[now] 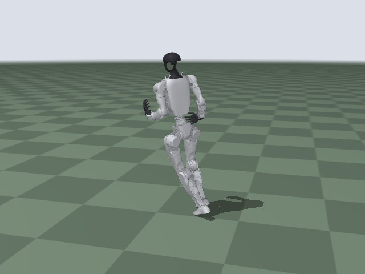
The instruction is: Walk run
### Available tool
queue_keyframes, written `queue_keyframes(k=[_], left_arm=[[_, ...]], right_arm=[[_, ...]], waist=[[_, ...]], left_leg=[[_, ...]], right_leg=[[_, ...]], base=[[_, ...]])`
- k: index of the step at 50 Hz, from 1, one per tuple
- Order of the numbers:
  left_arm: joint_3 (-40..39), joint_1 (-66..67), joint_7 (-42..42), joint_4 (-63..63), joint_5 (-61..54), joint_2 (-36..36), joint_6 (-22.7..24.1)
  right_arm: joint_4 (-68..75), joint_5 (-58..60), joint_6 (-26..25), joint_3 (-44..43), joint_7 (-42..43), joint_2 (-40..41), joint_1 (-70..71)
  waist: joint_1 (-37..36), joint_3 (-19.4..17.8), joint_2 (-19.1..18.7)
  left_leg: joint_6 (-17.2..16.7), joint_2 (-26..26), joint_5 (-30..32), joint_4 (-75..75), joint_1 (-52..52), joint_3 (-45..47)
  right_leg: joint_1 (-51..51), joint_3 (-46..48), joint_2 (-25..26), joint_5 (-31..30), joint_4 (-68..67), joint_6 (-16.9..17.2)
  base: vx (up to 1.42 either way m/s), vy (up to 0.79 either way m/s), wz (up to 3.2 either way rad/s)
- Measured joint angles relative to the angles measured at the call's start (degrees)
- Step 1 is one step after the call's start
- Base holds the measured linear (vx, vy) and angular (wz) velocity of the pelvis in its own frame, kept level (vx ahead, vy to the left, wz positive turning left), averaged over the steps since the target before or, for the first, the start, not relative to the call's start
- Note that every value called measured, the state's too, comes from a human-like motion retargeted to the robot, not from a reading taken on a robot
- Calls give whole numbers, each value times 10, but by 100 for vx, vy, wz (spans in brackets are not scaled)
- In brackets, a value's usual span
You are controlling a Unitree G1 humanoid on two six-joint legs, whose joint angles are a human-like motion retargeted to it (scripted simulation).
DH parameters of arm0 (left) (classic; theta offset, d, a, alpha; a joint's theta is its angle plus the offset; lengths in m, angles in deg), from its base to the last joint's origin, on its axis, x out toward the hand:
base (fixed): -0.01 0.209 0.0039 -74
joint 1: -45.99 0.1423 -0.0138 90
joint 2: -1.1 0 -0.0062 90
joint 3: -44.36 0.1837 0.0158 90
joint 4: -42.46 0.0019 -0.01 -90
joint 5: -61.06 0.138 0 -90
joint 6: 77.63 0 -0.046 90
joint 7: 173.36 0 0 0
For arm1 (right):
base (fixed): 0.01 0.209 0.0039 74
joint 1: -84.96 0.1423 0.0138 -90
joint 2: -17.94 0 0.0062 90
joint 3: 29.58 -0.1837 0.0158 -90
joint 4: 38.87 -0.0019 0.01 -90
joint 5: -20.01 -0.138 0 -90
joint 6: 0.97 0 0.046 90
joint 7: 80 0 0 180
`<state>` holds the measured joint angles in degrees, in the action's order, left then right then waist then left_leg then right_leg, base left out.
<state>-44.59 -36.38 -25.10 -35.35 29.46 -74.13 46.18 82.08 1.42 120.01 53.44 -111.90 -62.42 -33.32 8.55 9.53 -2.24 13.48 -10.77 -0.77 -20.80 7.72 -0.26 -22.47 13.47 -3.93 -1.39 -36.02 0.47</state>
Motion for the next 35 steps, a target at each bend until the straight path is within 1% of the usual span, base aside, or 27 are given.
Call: queue_keyframes(k=[2,3,5,6,7,8,9,10,11,12,13,14,15,17,18,20,22,23,25,27,28,30,31,32,33,34,35], left_arm=[[23,0,15,-19,25,-21,9],[31,-2,24,-30,36,-33,11],[48,-7,31,-47,52,-58,9],[58,-13,32,-56,57,-69,6],[69,-19,33,-65,61,-81,3],[84,-27,33,-73,63,-94,0],[94,-38,33,-79,62,-109,-3],[102,-51,31,-83,60,-124,-5],[87,-53,17,-80,59,-137,-8],[78,-48,-6,-70,61,-145,-8],[83,-27,-47,-46,70,-140,-3],[82,-10,-81,-13,83,-128,-2],[77,6,-112,24,99,-112,-4],[57,37,-127,79,117,-65,-2],[53,62,-125,86,112,-55,-2],[43,110,-117,75,106,-38,2],[16,150,-105,56,111,-27,9],[2,166,-95,47,114,-24,11],[-18,189,-73,30,127,-17,16],[-31,198,-55,16,145,-10,17],[-38,200,-47,9,155,-5,16],[-45,199,-31,-3,177,-1,16],[-43,196,-21,-7,186,-3,18],[-39,194,-12,-10,193,-6,21],[-34,191,-5,-10,198,-11,26],[-19,186,-2,3,198,-16,36],[0,179,-1,22,196,-21,50]], right_arm=[[-14,-19,22,-25,29,-2,-8],[-22,-19,31,-35,41,-4,-10],[-44,-5,39,-55,55,-5,-15],[-58,11,40,-62,61,-6,-12],[-72,28,39,-69,69,-5,-8],[-86,48,37,-75,80,-3,-2],[-100,65,35,-77,94,-4,9],[-113,80,33,-77,108,-5,22],[-124,87,33,-55,121,-6,34],[-129,90,34,-35,139,-3,43],[-122,85,37,-18,165,8,48],[-105,63,25,-42,150,22,68],[-85,32,6,-84,113,37,96],[-99,-10,-10,-53,86,66,145],[-115,-29,-6,-31,84,70,157],[-149,-53,10,9,94,67,177],[-178,-46,19,42,106,52,198],[-191,-36,18,56,106,43,208],[-216,-18,7,71,94,27,225],[-241,-6,-11,78,74,9,239],[-253,-3,-18,83,63,-1,245],[-273,-4,-30,87,45,-15,252],[-276,-3,-34,87,40,-19,254],[-278,-1,-36,88,35,-24,254],[-276,5,-36,90,31,-27,248],[-262,18,-27,81,29,-27,232],[-243,36,-15,67,26,-25,212]], waist=[[54,-4,-7],[70,-6,-5],[98,-21,-10],[101,-27,-11],[105,-37,-10],[114,-52,-9],[119,-62,1],[123,-69,16],[113,-57,31],[111,-46,33],[125,-39,9],[114,-18,4],[92,8,8],[33,44,38],[30,47,43],[28,35,43],[11,19,48],[-3,9,52],[-33,-16,53],[-56,-38,52],[-69,-47,57],[-76,-63,45],[-72,-68,25],[-63,-69,11],[-45,-58,10],[-35,-40,8],[-30,-18,6]], left_leg=[[-56,8,119,46,-68,-1],[-82,10,171,64,-101,15],[-147,28,251,75,-158,33],[-168,37,279,69,-178,52],[-181,47,299,45,-193,65],[-181,58,306,-16,-199,62],[-170,55,308,-68,-202,57],[-155,45,308,-115,-203,50],[-130,26,308,-134,-194,81],[-107,26,289,-178,-176,91],[-88,66,233,-271,-142,58],[-66,83,176,-340,-94,45],[-41,88,118,-396,-38,41],[5,66,31,-400,51,110],[12,65,-3,-384,81,117],[4,63,-34,-316,141,113],[-38,53,-29,-185,170,97],[-64,54,-25,-112,175,94],[-95,57,-29,22,179,59],[-112,61,-49,118,178,6],[-119,67,-61,147,179,-22],[-160,89,-69,167,174,-62],[-206,110,-30,147,171,-51],[-217,122,4,117,173,-32],[-159,115,26,71,185,6],[-129,96,14,23,196,-2],[-113,71,-15,-24,206,-34]], right_leg=[[-32,-32,8,5,127,15],[-41,-57,16,16,189,13],[-49,-79,19,55,288,44],[-44,-53,8,80,315,62],[-37,-24,0,92,331,64],[-24,9,-1,77,327,32],[-16,13,-1,13,305,-9],[-11,1,1,-75,274,-56],[-27,-69,27,-64,216,-88],[-39,-97,33,-44,154,-101],[-44,-41,-1,-6,84,-75],[-32,-7,-11,25,59,-69],[-10,16,-8,53,55,-73],[17,-53,19,63,92,-77],[33,-71,33,56,108,-76],[73,-69,33,11,150,-50],[116,-94,51,-47,198,-35],[137,-111,64,-76,217,-37],[179,-142,88,-122,241,-42],[219,-162,98,-145,248,-45],[235,-170,92,-149,241,-49],[264,-190,111,-143,207,-62],[275,-183,130,-136,177,-64],[282,-174,142,-132,144,-62],[279,-159,140,-137,106,-49],[269,-141,134,-147,61,-34],[256,-120,127,-159,13,-19]], base=[[122,-41,147],[162,-74,95],[176,-89,57],[133,-62,26],[105,-41,27],[132,-58,43],[170,-84,42],[181,-104,-56],[178,-104,-85],[178,-92,8],[196,-91,116],[202,-96,136],[151,-80,-70],[98,-49,-218],[102,-45,-171],[110,-47,-117],[93,-44,-161],[104,-42,-207],[105,-32,-209],[74,-15,-187],[104,-12,-179],[141,-7,-132],[128,1,-74],[116,6,-30],[137,11,3],[155,18,27],[136,13,-34]])
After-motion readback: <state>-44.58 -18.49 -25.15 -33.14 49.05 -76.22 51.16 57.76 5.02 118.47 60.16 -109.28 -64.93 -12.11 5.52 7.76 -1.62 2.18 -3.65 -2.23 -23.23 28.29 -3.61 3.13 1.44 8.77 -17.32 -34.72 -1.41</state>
